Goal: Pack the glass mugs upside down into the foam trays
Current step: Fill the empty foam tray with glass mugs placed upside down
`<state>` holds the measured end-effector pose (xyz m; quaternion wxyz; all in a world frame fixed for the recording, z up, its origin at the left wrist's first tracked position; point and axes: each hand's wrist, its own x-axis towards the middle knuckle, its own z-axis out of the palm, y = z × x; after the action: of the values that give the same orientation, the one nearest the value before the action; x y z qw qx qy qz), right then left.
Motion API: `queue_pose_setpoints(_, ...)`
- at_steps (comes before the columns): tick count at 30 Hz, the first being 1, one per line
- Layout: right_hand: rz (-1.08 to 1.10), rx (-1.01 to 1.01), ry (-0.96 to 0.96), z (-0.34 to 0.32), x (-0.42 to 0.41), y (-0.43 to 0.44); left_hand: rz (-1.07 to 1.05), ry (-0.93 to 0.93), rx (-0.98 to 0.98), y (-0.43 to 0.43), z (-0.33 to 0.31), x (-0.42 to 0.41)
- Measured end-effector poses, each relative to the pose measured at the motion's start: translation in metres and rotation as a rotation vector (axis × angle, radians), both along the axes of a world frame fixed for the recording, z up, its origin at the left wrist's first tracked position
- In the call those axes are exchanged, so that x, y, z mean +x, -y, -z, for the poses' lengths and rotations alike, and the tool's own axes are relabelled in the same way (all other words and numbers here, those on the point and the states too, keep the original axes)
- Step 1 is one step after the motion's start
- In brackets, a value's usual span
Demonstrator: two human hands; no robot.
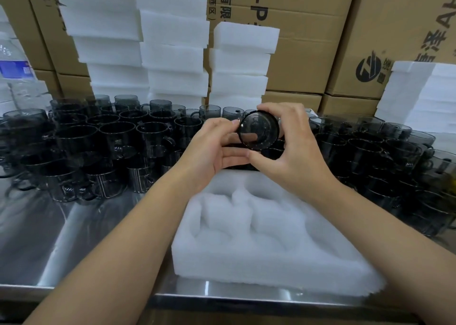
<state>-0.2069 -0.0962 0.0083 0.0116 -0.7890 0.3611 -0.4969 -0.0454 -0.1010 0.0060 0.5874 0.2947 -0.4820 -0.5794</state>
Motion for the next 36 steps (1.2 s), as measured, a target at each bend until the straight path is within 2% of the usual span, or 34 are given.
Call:
queue_pose_setpoints(2,0.005,0.019,-0.016,0.0,-0.001,0.0,-0.036,0.019,-0.042,-0.001,0.001,0.004)
queue_pose_setpoints(4,-0.022,0.044,-0.008,-0.001,-0.001,0.0,-0.087,0.132,-0.119,-0.003,0.004,0.008)
queue_pose_setpoints(6,-0.088,0.053,-0.011,-0.001,0.0,-0.001,-0.1,0.24,-0.19,-0.008,0.008,0.01)
queue_pose_setpoints(11,-0.266,0.037,-0.131,0.001,0.005,-0.007,-0.137,0.375,-0.295,-0.024,0.01,0.022)
queue_pose_setpoints(16,-0.301,0.04,-0.154,0.003,0.007,-0.007,-0.156,0.445,-0.234,-0.038,0.014,0.038)
queue_pose_setpoints(20,-0.336,0.234,-0.13,0.003,0.009,-0.01,-0.175,0.447,-0.159,-0.044,0.017,0.041)
queue_pose_setpoints(24,-0.305,0.328,-0.176,0.003,0.011,-0.014,-0.216,0.449,-0.096,-0.043,0.018,0.037)
queue_pose_setpoints(33,-0.346,0.398,-0.181,0.001,0.016,-0.014,-0.277,0.674,-0.191,-0.042,0.021,0.035)
queue_pose_setpoints(36,-0.373,0.377,-0.209,0.001,0.016,-0.014,-0.309,0.667,-0.197,-0.042,0.023,0.033)
